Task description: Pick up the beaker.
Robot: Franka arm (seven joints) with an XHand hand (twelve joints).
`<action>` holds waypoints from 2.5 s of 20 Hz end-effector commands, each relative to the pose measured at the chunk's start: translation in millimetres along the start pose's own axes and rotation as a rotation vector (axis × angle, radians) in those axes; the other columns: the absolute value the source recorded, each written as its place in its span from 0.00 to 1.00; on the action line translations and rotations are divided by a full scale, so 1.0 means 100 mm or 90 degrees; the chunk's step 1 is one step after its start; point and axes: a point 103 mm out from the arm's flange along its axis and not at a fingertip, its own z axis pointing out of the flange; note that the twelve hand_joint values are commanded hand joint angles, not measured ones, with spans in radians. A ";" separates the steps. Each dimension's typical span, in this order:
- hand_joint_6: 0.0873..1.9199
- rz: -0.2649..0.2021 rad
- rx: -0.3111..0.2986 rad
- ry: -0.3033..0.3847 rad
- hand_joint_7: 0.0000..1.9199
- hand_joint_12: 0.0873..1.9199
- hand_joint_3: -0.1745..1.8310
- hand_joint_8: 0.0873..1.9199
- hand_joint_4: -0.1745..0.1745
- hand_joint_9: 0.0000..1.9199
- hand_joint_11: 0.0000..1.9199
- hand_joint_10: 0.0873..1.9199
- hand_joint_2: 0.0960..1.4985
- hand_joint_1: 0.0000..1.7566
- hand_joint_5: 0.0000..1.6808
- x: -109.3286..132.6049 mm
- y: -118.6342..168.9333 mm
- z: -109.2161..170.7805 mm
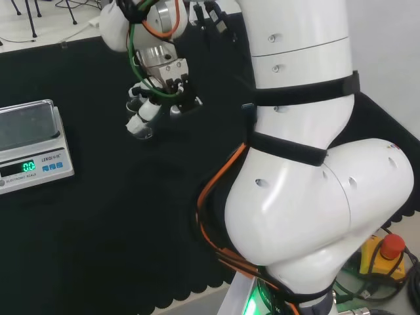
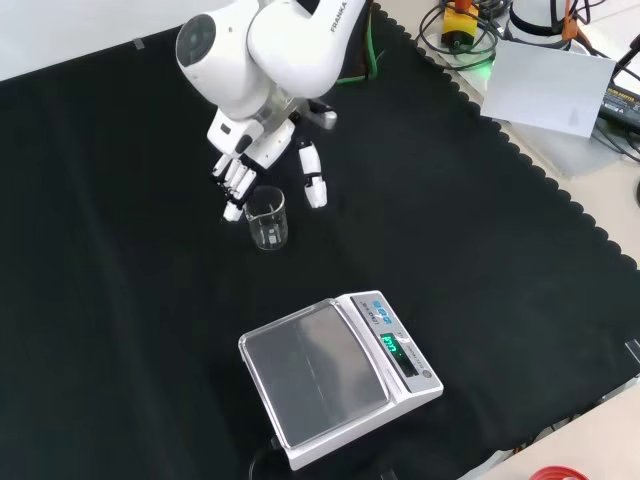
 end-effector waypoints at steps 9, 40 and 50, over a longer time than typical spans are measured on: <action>0.36 0.084 -0.199 0.007 0.60 0.66 0.26 0.40 0.94 0.59 0.38 0.26 0.38 0.56 0.57 0.32 0.29 0.11; 0.17 0.059 -0.303 -0.042 0.74 0.38 0.31 0.16 0.00 0.82 0.74 0.11 0.45 0.75 0.81 0.56 0.23 -0.81; 0.17 -0.027 -0.339 -0.067 0.74 0.37 0.33 0.16 0.00 0.83 0.75 0.11 0.43 0.75 0.81 1.39 0.52 -1.63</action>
